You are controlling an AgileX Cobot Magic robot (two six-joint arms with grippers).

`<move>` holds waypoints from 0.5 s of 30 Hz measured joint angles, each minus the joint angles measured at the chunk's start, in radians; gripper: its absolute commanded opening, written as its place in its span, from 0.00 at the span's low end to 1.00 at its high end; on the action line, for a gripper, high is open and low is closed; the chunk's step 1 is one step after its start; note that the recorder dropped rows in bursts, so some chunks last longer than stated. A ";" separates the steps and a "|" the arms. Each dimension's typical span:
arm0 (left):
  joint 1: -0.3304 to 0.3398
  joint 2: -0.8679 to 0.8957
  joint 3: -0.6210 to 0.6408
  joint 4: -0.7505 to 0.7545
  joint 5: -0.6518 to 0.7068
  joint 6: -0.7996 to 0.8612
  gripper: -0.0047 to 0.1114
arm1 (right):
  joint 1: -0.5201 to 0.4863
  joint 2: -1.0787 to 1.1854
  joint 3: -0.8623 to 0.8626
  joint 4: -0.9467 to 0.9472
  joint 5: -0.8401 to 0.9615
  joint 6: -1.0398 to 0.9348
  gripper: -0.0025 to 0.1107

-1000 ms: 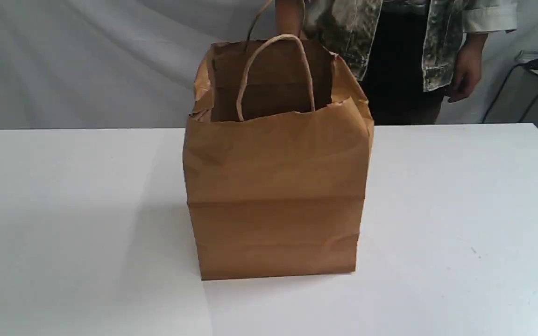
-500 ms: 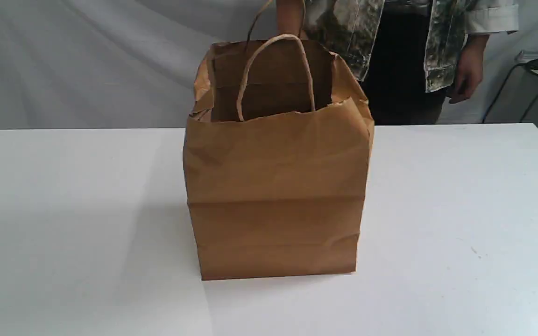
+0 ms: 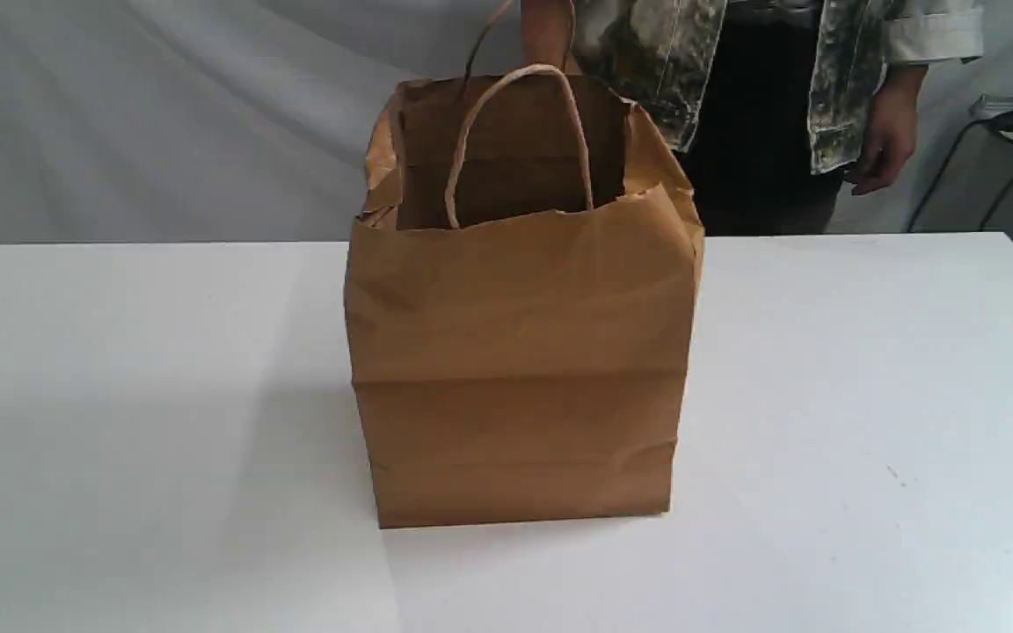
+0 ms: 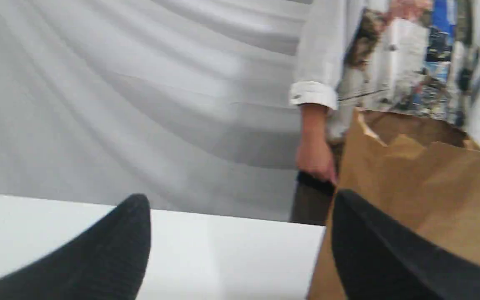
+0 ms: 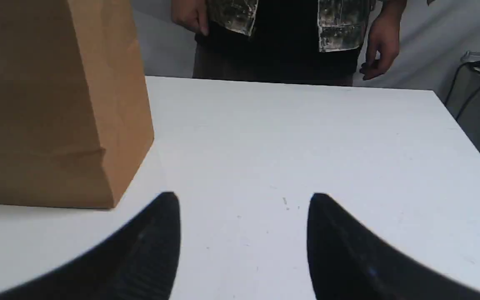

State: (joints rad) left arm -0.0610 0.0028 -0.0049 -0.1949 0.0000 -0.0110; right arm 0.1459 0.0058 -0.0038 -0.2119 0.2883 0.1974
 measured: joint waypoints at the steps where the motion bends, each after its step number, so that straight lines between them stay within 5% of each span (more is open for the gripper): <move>1: 0.019 0.000 0.000 0.013 0.006 0.000 0.59 | 0.000 0.000 0.000 0.000 0.000 0.000 0.43; 15: 0.048 0.000 0.000 0.150 0.258 -0.004 0.59 | 0.000 0.000 0.000 0.000 0.000 0.000 0.43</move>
State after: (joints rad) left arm -0.0128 0.0028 -0.0049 -0.0451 0.2584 -0.0149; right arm 0.1459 0.0058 -0.0038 -0.2119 0.2883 0.1974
